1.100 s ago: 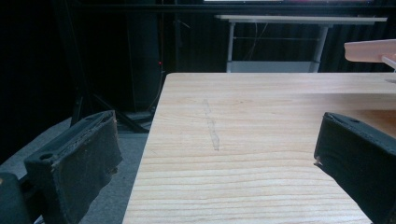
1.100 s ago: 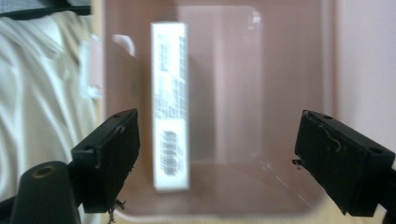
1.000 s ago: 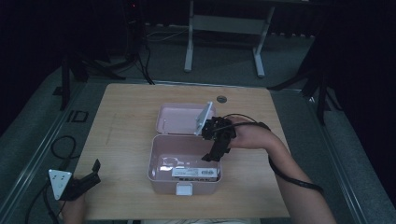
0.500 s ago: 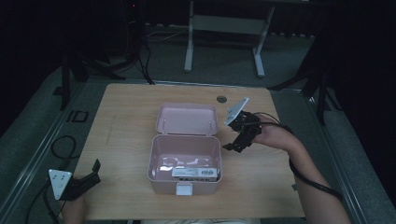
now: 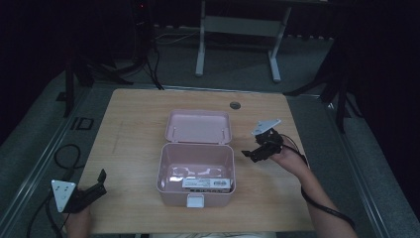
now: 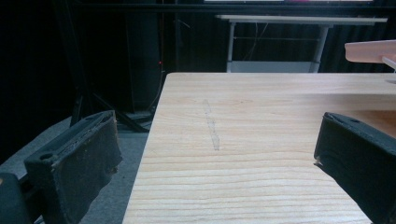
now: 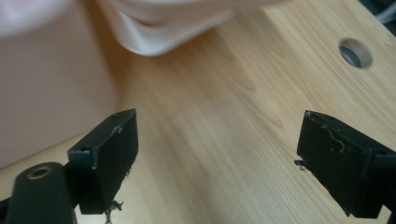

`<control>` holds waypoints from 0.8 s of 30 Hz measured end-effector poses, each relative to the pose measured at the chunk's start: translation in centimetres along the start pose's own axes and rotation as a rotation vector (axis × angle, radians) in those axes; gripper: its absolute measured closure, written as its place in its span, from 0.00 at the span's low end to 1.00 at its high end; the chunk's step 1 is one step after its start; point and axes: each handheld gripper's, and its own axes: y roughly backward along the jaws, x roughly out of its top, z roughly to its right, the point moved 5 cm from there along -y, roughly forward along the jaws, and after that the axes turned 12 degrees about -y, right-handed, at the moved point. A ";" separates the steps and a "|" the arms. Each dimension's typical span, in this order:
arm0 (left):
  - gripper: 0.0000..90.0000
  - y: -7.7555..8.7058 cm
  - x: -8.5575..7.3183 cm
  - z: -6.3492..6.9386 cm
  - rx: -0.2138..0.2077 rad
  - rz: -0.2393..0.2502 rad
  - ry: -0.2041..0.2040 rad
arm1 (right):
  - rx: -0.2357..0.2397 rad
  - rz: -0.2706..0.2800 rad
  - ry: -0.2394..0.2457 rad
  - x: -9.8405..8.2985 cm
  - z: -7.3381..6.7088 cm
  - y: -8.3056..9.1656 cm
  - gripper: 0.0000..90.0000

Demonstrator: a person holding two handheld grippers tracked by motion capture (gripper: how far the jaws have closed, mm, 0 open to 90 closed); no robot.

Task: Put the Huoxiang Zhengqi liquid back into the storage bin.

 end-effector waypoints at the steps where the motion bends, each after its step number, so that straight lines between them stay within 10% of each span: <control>1: 0.00 0.0 0.0 0.0 0.000 -0.001 -0.001 | -0.032 0.028 -0.033 -1.0 0.5 -1.0 0.14; 11: 0.00 0.0 0.0 0.0 -0.001 -0.001 -0.002 | -0.125 0.103 -0.178 -5.0 3.1 -3.5 0.13; 24: 0.00 0.0 0.0 0.0 -0.001 0.000 -0.001 | -0.192 0.143 -0.270 -7.5 5.2 -2.4 0.13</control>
